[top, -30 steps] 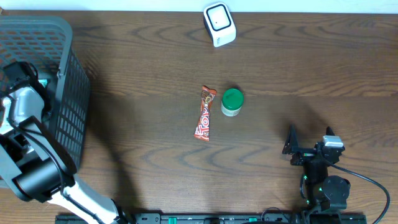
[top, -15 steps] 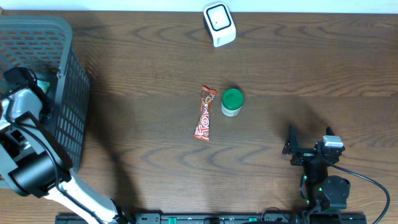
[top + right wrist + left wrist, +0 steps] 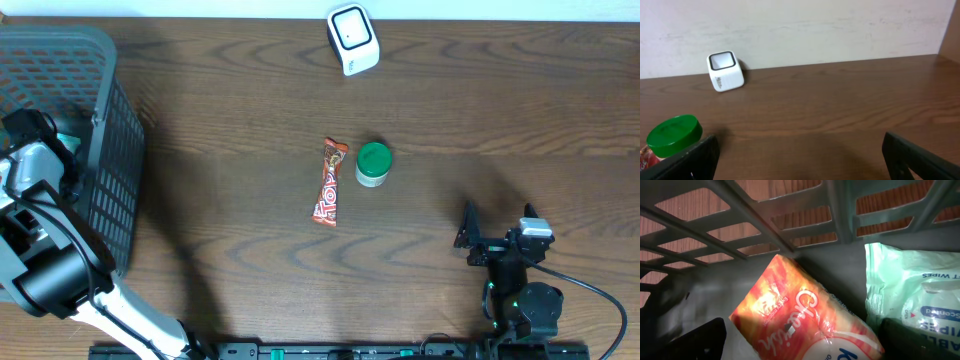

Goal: Scan the item barcode
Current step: 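Grasp the orange Kleenex tissue pack in the basket with the left gripper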

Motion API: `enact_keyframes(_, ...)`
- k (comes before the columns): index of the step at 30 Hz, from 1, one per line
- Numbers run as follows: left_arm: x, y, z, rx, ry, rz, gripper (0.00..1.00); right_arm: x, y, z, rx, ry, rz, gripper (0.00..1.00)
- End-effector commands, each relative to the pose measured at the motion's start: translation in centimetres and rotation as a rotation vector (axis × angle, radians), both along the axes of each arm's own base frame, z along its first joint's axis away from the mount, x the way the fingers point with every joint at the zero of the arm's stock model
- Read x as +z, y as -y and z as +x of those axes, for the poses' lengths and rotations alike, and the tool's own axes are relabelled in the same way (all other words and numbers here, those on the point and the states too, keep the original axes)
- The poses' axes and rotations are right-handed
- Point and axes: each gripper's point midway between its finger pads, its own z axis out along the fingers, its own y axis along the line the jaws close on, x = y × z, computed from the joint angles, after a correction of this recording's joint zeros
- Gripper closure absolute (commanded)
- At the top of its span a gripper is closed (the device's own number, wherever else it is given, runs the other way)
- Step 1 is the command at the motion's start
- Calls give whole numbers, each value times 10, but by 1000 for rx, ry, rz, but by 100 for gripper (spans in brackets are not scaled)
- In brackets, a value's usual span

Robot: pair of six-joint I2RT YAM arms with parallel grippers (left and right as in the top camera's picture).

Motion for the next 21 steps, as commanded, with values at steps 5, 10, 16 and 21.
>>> enact_keyframes(5, -28, 7, -28, -2, -106, -103, 2, 0, -1, 0, 3, 1, -10, 1)
enact_keyframes(10, -35, 7, -33, -64, -122, -175, 2, 0, -1, 0, 3, 1, -10, 1)
enact_keyframes(16, -41, 5, -30, -200, -139, -244, 2, 0, -1, 0, 3, 1, -10, 1)
enact_keyframes(21, -46, 8, -29, -241, -110, -303, 2, 0, -1, 0, 3, 1, -10, 1)
